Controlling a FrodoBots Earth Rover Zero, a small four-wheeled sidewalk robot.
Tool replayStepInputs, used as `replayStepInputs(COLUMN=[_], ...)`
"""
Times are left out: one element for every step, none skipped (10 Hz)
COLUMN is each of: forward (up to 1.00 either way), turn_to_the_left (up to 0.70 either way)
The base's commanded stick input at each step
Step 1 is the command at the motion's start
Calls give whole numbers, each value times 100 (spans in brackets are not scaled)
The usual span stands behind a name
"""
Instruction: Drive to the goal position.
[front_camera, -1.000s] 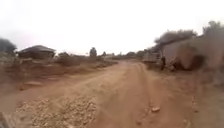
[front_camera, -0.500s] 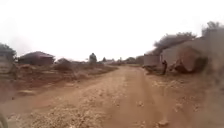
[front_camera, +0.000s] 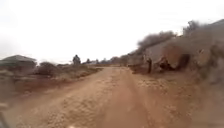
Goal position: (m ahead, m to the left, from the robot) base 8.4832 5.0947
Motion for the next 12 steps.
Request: replayStepInputs(forward=[50, 50, 50, 50, 50, 50, 50, 50, 50, 50, 50, 50], turn_to_the_left=[0, 0, 0, 0, 0, 0, 0, 0, 0, 0, 0, 0])
